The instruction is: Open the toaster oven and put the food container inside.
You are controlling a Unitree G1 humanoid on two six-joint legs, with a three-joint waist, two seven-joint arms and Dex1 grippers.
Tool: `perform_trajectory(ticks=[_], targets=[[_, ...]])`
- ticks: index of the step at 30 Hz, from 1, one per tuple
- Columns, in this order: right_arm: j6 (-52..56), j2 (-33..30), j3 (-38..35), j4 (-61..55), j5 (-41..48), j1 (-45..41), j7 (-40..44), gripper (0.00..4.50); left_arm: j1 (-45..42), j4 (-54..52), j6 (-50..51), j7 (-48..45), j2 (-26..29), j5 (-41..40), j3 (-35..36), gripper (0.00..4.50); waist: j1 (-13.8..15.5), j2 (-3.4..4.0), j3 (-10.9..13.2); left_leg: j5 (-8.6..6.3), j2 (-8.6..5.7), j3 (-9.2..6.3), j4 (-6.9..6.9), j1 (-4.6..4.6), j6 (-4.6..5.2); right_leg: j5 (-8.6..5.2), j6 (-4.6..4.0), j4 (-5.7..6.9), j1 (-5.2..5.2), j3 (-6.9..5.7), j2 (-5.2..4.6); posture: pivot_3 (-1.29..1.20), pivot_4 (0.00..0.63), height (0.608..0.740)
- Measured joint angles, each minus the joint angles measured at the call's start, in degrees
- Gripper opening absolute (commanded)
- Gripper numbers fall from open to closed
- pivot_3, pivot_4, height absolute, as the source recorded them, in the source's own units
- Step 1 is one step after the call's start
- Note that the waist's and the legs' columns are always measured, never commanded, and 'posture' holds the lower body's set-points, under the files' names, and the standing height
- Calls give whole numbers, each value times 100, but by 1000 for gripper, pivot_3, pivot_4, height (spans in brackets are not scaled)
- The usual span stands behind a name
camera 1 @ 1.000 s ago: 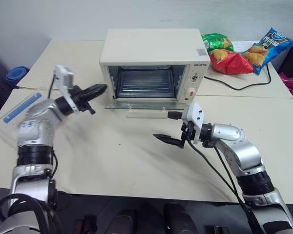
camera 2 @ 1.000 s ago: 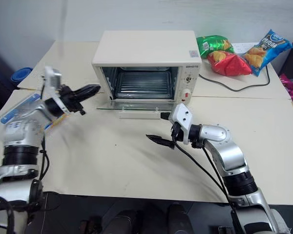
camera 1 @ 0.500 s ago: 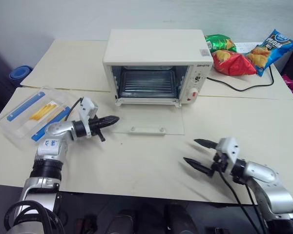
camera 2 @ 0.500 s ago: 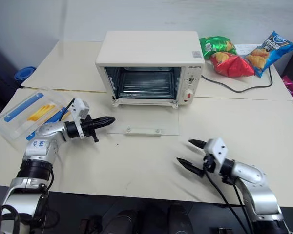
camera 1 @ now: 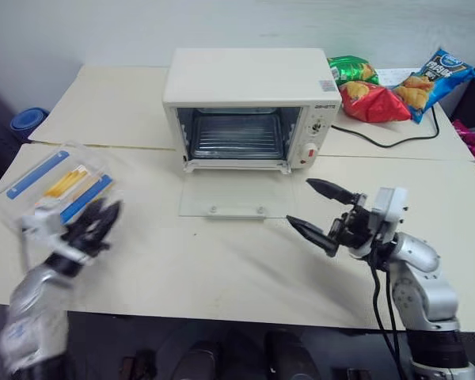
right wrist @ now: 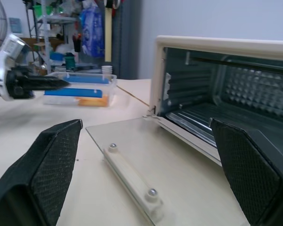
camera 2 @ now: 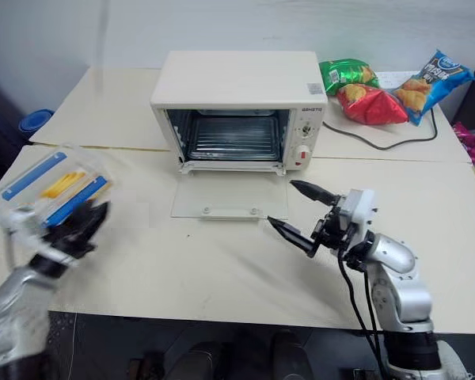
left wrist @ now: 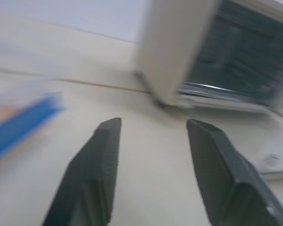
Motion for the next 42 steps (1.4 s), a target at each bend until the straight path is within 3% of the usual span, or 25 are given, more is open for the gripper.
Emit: perform_trajectory(ticks=[4,9,14,17,20,24,26,28,35,42], targets=[[-644,69,366,256,-260,-70,456,4500,816,167,291,858,-254,-837,1330,4436,121,-3,0,-1,-2,-7,15,2,1,3,-6,-1,11,-2,-1,0,150,740],[-874,124,503,395,-290,-248,603,4500,863,410,809,1605,53,-1422,1820,4475,301,-9,-3,-3,-7,-44,35,2,0,10,-15,-15,38,-22,-2,0,150,740],[-865,150,649,474,-269,-383,649,4500,-498,1136,2315,2616,1881,-2146,1621,4475,298,-23,-11,-7,-10,-89,38,1,-10,11,-21,-19,47,-23,13,0,150,740],[-863,153,686,582,-270,-459,664,4500,-1621,1852,2900,3377,2501,-2369,1494,4475,226,-23,-11,-15,-17,-90,29,4,-12,11,-23,4,27,-18,13,0,150,740],[-865,153,742,654,-296,-503,664,4500,-2287,2651,3425,3515,2869,-2154,932,4475,101,-25,-12,-17,-26,-102,3,8,-14,15,-28,33,-11,-22,15,0,150,740],[-843,159,789,678,-340,-544,613,4500,-3159,3779,3717,3558,3526,-1262,-8,4475,-34,-23,-13,-21,-31,-110,-9,37,-25,18,-34,49,-20,-29,19,0,150,740],[-807,160,802,670,-339,-541,565,4500,-3351,4130,3739,3567,3664,-847,-239,4475,-50,-19,-12,-24,-63,-124,-43,98,-26,19,-38,53,-16,-22,21,0,150,740],[-746,163,798,659,-338,-542,470,4500,-3476,4201,3759,3413,3679,-589,-376,4475,-66,-10,-12,-28,-60,-125,-38,103,-31,19,-38,53,-23,-12,26,0,150,740],[-718,190,797,588,-342,-532,233,4500,-3526,4172,3733,3107,3478,-258,-332,4475,-19,-13,-13,-34,-56,-131,-22,92,-32,20,-41,53,-27,-4,27,0,150,740],[-696,235,811,589,-342,-510,196,4500,-3847,3944,3724,3300,3484,-112,187,4475,-15,-22,-14,-35,-54,-138,-22,87,-33,21,-43,53,-27,0,27,0,150,740]])
